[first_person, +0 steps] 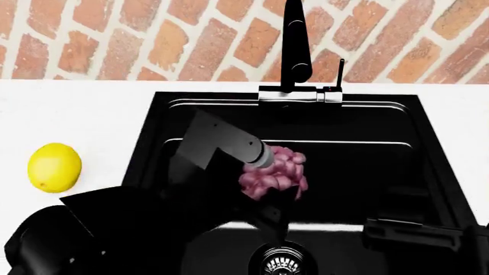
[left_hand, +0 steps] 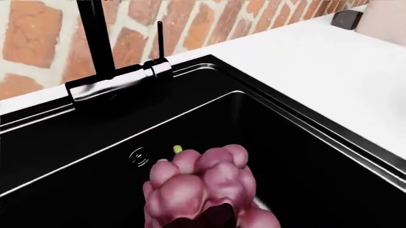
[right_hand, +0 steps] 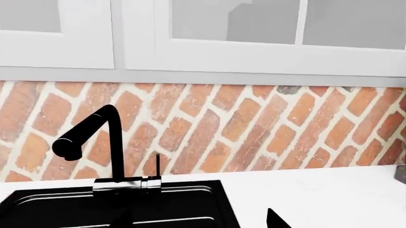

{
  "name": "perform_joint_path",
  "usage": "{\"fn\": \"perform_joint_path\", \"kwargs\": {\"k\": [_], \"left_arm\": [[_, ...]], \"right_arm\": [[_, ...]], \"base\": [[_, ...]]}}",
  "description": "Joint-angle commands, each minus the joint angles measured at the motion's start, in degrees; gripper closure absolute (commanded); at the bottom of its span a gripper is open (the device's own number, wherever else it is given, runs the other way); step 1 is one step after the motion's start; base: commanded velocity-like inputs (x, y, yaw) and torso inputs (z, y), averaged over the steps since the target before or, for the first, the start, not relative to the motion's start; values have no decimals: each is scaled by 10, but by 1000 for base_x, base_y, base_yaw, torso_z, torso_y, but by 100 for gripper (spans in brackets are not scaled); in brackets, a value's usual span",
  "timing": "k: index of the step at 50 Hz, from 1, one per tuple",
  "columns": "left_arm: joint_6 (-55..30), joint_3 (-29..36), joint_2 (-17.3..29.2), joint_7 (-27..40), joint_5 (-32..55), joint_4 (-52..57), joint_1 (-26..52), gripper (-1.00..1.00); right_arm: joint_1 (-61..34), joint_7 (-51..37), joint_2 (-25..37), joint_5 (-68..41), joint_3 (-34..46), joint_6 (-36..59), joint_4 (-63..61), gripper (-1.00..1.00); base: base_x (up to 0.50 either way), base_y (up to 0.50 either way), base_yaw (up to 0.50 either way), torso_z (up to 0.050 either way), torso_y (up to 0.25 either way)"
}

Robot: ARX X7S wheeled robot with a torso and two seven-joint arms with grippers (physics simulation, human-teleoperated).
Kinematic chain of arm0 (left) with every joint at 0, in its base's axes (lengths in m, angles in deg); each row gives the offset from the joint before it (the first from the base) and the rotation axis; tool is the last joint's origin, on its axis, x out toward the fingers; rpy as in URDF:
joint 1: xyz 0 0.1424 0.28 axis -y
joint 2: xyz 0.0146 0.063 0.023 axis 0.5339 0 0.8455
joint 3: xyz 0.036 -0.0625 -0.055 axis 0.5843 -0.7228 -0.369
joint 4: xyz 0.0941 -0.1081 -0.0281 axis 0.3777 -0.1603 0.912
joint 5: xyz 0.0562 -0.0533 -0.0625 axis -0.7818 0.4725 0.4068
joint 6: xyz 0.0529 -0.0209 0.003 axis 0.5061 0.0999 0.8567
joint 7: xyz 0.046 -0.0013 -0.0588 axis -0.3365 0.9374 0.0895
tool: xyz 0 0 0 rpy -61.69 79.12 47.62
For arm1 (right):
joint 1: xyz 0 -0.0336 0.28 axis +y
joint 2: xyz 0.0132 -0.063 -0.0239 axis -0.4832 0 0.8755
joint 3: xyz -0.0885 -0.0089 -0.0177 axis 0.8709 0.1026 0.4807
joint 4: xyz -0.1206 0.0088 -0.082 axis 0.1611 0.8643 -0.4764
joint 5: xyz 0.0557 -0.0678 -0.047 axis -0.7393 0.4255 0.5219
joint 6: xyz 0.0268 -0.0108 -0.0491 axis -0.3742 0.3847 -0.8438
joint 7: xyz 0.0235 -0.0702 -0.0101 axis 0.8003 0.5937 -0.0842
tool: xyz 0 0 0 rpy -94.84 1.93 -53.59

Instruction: There is a mixed pile of frozen fruits and vegetables on the counter. Locate all the frozen vegetables and place the items in a bowl on the counter. Take all the frozen fruits and defrost them in a running sink.

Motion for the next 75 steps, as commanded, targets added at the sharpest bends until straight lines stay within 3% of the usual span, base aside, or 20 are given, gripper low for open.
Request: {"fn": "perform_joint_path", "kwargs": {"k": [1, 6, 19, 20, 32, 40, 49, 61, 66, 73, 75], "left_arm": [[121, 131, -20, -14, 81, -164, 23, 100], [155, 178, -18, -5, 124, -204, 31, 100], [166, 201, -7, 35, 144, -184, 45, 100], [168, 208, -5, 40, 136, -177, 46, -100], [116, 186, 45, 143, 174, -18, 69, -100], [80, 140, 108, 256, 221, 128, 63, -100], [65, 73, 247, 393, 274, 326, 7, -100], [93, -12, 418, 492, 336, 495, -88, -100], [112, -48, 475, 513, 354, 529, -114, -100], [195, -112, 556, 516, 349, 567, -217, -100], [204, -113, 560, 510, 340, 567, -233, -100]], "right_arm": [[7, 15, -2, 6, -15, -1, 3, -100], [5, 11, -2, 1, -11, -3, 5, -100], [11, 12, 1, 3, -4, -10, 6, -100], [11, 12, 1, 5, -3, -11, 6, -100], [21, 28, -1, 18, 18, -17, 12, -100], [33, 37, 1, -6, 15, -21, 21, -100], [32, 49, 2, 65, 33, -47, 12, -100], [33, 54, 1, 98, 60, -60, 6, -100], [39, 69, 7, 130, 85, -69, 0, -100], [40, 71, -4, 130, 90, -82, -1, -100], [41, 72, -5, 133, 92, -85, 0, -100]], "base": [[0, 0, 0, 0, 0], [0, 0, 0, 0, 0], [0, 0, 0, 0, 1], [0, 0, 0, 0, 0], [0, 0, 0, 0, 1], [0, 0, 0, 0, 0], [0, 0, 0, 0, 0], [0, 0, 0, 0, 0], [0, 0, 0, 0, 0], [0, 0, 0, 0, 0], [0, 0, 0, 0, 0]]}}
